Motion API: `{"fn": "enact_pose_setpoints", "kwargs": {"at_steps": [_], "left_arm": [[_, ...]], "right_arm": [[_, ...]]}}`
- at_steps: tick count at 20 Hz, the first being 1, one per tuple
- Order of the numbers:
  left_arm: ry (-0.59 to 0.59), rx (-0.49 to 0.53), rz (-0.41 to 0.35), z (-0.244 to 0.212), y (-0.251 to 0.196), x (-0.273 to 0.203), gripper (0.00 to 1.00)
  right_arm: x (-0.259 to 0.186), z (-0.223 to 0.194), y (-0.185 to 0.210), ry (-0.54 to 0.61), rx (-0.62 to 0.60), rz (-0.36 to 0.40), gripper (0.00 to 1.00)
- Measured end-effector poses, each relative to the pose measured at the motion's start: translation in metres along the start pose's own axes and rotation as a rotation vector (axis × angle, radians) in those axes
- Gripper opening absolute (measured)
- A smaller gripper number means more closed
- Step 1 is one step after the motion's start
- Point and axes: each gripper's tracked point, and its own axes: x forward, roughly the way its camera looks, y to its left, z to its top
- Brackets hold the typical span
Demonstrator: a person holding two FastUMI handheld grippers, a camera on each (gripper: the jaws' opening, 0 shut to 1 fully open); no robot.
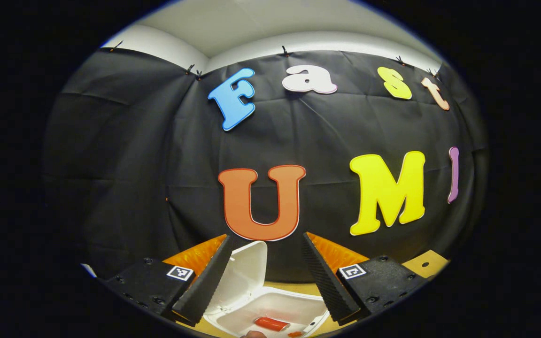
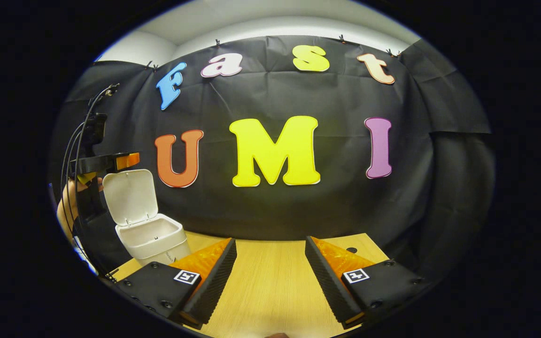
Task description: Press the lid of the desktop garbage bin to open it, pick up the crumpled paper on the desktop and throw it into the bin, then pick up the pop can on the desktop and drop it into the bin, and finally close the garbage bin lid.
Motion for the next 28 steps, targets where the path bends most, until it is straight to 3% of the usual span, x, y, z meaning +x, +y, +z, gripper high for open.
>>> {"fn": "enact_pose_setpoints", "kwargs": {"at_steps": [5,12,13,23,24,25,26,28], "left_arm": [[0.007,0.011,0.086,0.004,0.039,0.03,0.96],[0.189,-0.108,0.149,-0.055,0.049,0.039,0.96],[0.171,-0.095,0.159,-0.049,0.048,0.039,0.96],[0.264,-0.237,0.155,-0.079,-0.024,-0.008,0.95],[0.285,-0.228,0.166,-0.088,-0.032,-0.014,0.96],[0.302,-0.224,0.175,-0.097,-0.039,-0.019,0.87],[0.328,-0.224,0.183,-0.108,-0.046,-0.023,0.96],[0.392,-0.238,0.202,-0.135,-0.057,-0.033,0.96]], "right_arm": [[-0.004,0.006,-0.001,-0.012,0.008,0.003,0.94],[-0.002,0.0,0.008,0.003,0.006,0.031,0.94],[-0.001,0.0,0.009,0.001,0.008,0.034,0.94],[0.0,-0.011,-0.006,0.015,-0.043,0.125,0.94],[0.0,-0.006,-0.014,-0.007,-0.051,0.12,0.95],[0.0,-0.005,-0.021,-0.024,-0.06,0.108,0.93],[0.0,-0.004,-0.03,-0.032,-0.079,0.087,0.94],[-0.001,-0.003,-0.04,-0.058,-0.117,0.056,0.94]]}}
